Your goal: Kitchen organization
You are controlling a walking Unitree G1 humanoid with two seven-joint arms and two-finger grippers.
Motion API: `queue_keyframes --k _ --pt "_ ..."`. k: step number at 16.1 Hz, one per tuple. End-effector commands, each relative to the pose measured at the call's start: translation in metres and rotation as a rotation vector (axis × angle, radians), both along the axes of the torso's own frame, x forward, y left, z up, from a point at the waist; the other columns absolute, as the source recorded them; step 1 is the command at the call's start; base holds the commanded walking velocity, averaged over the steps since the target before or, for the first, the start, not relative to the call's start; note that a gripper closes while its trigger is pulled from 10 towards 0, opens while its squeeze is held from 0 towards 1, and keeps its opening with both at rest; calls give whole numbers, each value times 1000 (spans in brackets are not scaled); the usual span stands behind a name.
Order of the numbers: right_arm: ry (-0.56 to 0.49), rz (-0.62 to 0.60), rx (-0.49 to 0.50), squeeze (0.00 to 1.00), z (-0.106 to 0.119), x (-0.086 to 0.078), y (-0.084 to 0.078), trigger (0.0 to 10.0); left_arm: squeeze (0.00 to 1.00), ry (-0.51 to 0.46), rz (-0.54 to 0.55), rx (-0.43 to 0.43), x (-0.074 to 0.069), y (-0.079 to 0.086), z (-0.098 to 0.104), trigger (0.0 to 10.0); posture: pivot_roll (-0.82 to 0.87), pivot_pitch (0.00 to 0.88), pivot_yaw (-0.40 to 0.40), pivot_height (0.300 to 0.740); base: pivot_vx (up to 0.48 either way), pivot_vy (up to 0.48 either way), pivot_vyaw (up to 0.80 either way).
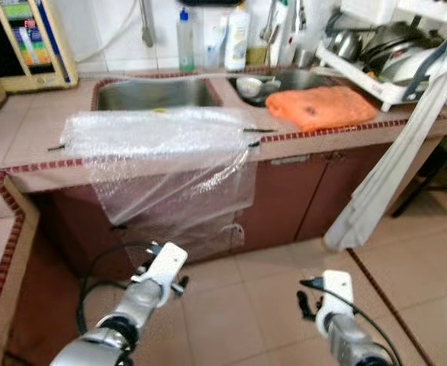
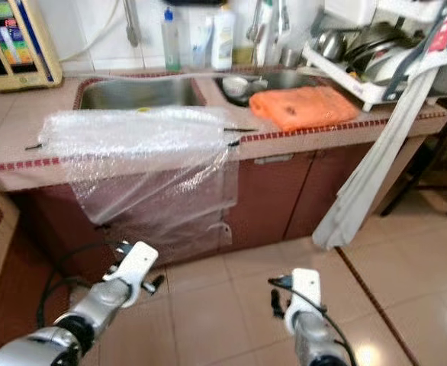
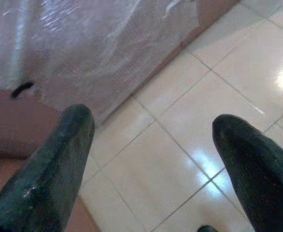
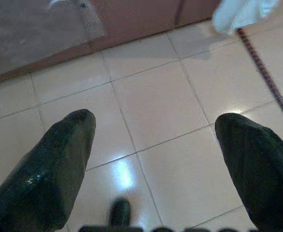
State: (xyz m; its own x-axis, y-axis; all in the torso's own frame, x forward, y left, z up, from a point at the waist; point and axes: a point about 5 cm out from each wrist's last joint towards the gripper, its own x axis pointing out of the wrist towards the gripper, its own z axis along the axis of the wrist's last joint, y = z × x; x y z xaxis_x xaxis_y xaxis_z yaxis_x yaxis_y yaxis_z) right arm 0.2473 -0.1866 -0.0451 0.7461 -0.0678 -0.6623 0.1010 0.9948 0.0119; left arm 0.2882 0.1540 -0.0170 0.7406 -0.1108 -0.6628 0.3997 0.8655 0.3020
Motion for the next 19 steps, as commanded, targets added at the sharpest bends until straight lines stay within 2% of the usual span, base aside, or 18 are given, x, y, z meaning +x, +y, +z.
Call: queue_keyframes --k 1,14,19 --pt "1 -13 -2 0 1 1 -5 10000 0 0 -4 -4 0 -3 0 10000 -64 4 11 740 0 -480 0" --pt "0 -18 -10 0 2 2 -7 10000 0 3 -2 -8 0 -4 0 10000 -70 9 12 740 0 -480 0" --pt "1 -19 -10 0 2 2 -7 10000 0 13 39 -45 -1 -2 -1 10000 -69 8 12 740 0 0 0"
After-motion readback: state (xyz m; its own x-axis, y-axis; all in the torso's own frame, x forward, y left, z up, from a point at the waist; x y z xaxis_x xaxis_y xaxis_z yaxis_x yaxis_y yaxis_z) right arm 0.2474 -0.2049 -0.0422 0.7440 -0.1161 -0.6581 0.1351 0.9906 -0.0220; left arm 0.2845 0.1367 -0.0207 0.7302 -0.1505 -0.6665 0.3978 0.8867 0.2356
